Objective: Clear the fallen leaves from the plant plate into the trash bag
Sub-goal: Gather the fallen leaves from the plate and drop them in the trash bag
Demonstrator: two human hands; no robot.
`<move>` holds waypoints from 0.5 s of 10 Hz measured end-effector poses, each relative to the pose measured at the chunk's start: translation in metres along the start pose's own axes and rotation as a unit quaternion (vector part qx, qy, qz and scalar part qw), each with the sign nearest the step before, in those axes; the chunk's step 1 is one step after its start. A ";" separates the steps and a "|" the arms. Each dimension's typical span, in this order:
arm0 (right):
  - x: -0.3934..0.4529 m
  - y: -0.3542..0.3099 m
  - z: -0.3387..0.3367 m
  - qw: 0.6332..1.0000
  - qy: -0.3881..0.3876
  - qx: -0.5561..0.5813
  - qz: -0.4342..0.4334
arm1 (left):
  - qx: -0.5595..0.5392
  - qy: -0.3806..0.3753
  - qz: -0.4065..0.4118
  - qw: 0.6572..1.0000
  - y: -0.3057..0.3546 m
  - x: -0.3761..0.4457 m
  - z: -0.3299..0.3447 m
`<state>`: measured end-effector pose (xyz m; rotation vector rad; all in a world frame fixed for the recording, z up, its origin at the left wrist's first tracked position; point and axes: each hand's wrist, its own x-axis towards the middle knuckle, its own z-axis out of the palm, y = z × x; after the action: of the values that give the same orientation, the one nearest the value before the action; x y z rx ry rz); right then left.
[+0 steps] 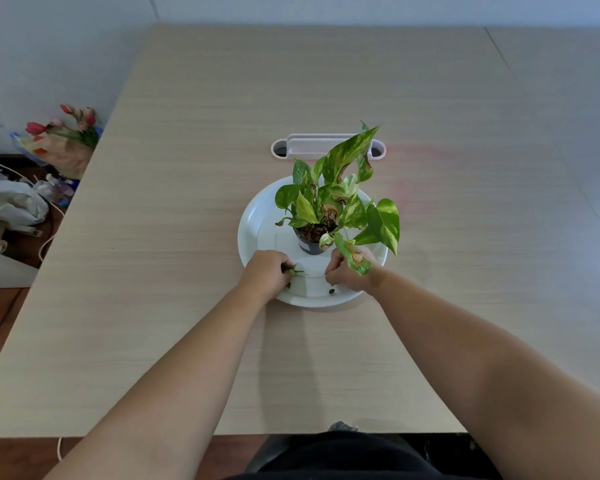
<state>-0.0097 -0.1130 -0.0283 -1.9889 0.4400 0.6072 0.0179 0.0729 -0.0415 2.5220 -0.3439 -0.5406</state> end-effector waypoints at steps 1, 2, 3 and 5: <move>-0.001 0.012 -0.019 0.995 0.031 0.088 0.043 | -0.007 -0.005 -0.007 1.000 -0.001 0.000 0.000; -0.007 0.016 -0.029 0.988 0.057 0.114 0.084 | -0.027 -0.007 -0.012 1.000 0.001 0.001 0.001; -0.008 0.021 -0.031 0.995 0.031 0.065 0.073 | -0.021 -0.022 -0.003 1.000 0.005 0.002 0.004; -0.013 0.011 -0.022 0.971 0.046 0.223 0.074 | -0.010 -0.064 0.014 0.998 0.018 0.006 0.014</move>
<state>-0.0213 -0.1365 -0.0194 -1.5663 0.7203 0.4581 0.0151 0.0499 -0.0444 2.4656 -0.4194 -0.6922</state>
